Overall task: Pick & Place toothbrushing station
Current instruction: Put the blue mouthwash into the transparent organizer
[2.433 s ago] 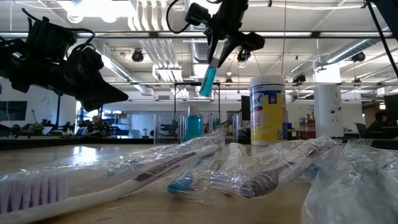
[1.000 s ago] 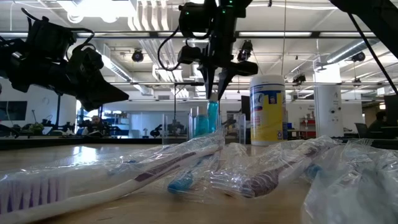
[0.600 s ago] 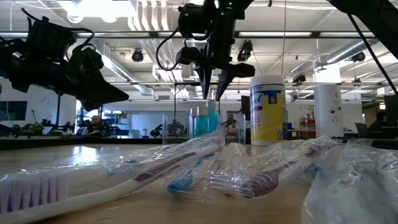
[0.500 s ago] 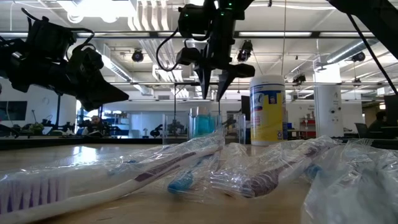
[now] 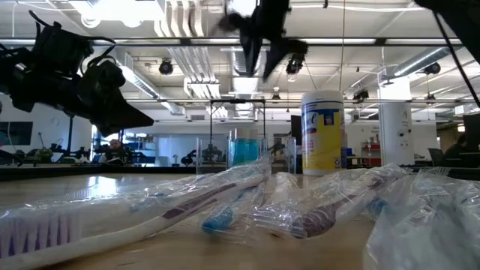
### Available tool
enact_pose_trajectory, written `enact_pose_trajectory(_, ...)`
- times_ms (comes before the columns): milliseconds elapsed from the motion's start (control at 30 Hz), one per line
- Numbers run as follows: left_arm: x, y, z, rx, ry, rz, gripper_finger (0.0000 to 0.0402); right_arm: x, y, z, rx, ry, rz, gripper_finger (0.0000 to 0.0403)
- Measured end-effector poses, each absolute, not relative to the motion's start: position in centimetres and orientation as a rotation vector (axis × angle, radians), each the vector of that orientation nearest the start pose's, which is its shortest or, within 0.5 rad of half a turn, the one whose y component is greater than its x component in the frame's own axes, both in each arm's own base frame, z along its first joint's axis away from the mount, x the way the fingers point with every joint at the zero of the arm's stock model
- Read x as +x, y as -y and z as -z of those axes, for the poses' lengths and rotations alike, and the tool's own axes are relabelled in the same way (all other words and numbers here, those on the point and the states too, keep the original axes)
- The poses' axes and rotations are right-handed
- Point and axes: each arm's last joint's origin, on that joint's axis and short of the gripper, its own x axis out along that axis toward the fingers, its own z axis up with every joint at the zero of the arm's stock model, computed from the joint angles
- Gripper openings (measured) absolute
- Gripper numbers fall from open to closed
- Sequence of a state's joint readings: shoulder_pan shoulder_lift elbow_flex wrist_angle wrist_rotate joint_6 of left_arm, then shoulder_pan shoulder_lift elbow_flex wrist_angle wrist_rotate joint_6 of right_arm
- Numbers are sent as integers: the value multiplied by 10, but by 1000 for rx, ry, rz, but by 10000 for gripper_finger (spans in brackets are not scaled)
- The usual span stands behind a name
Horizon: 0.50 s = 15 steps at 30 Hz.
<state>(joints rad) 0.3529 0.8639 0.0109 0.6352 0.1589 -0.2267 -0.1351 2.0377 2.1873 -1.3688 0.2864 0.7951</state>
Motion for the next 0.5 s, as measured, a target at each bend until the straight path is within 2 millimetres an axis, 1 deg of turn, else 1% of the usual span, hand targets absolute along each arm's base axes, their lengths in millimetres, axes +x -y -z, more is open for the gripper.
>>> enact_pose_trajectory(67,141,-47,-138,-270,-192,-215,10,388,39,-377,430,-903,800,177)
enact_pose_trajectory(167,141,-47,-138,-268,-191,-215,12,355,6,-420,153,-796,802,175)
enact_pose_trajectory(200,141,-47,-138,-266,-190,-215,13,342,-1,-430,114,-766,809,171)
enact_pose_trajectory(267,142,-47,-139,-264,-180,-214,14,314,-5,-450,119,-712,801,159)
enact_pose_trajectory(333,142,-47,-142,-249,-157,-211,13,287,-3,-465,166,-656,806,142)
enact_pose_trajectory(400,143,-48,-145,-210,-124,-205,11,264,-1,-471,189,-622,810,120)
enact_pose_trajectory(433,143,-48,-147,-186,-112,-203,10,258,0,-471,175,-612,797,108)
enact_pose_trajectory(500,144,-48,-150,-145,-93,-200,9,251,0,-468,87,-615,738,84)
